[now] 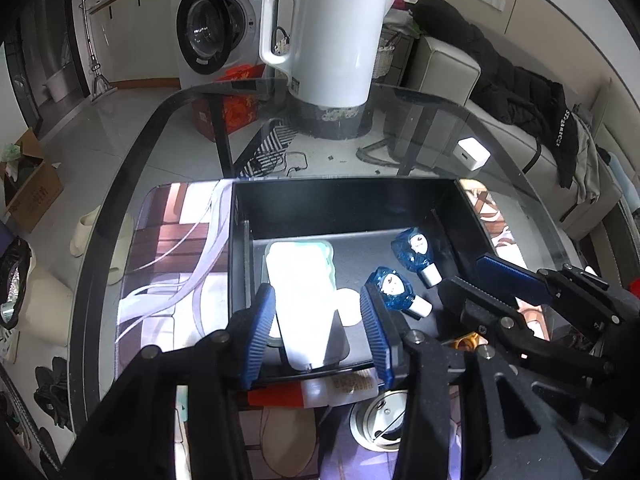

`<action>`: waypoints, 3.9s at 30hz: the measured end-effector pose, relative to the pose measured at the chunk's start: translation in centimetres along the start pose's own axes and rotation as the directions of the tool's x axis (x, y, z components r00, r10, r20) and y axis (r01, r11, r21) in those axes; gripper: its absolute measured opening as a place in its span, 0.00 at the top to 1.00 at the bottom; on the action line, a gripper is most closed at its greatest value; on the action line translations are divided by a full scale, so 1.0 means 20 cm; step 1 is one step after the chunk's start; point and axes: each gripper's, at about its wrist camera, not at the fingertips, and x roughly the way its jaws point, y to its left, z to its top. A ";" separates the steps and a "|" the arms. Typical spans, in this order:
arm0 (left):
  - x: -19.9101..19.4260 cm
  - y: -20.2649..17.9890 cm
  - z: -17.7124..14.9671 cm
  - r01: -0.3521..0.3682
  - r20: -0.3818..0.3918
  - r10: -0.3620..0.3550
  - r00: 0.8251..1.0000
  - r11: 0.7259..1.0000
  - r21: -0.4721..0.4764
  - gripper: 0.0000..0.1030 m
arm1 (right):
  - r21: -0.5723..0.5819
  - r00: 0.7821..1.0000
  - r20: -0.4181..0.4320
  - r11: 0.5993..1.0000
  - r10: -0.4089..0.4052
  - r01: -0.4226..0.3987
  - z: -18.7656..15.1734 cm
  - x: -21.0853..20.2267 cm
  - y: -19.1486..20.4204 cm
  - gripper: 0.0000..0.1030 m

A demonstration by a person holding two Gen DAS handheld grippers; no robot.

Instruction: Organize rigid objects

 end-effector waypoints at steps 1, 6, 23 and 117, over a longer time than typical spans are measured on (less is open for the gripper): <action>-0.02 0.00 0.00 0.002 0.018 -0.002 1.000 1.000 0.005 0.53 | -0.002 1.000 0.013 1.000 0.000 0.000 0.00 -0.02 0.00 0.66; -0.13 0.00 0.01 0.020 0.078 -0.022 0.997 0.999 0.025 0.46 | -0.017 0.998 0.055 1.000 0.012 -0.011 0.01 -0.12 0.00 0.66; -0.15 0.09 -0.15 0.078 -0.086 -0.071 0.994 0.994 0.072 0.37 | -0.130 0.989 -0.118 0.986 0.091 -0.106 -0.17 -0.20 0.03 0.66; 0.11 -0.28 -0.31 0.110 -0.273 -0.012 0.962 0.932 0.347 0.79 | -0.130 0.954 -0.285 0.981 0.098 -0.140 -0.32 0.09 -0.01 0.72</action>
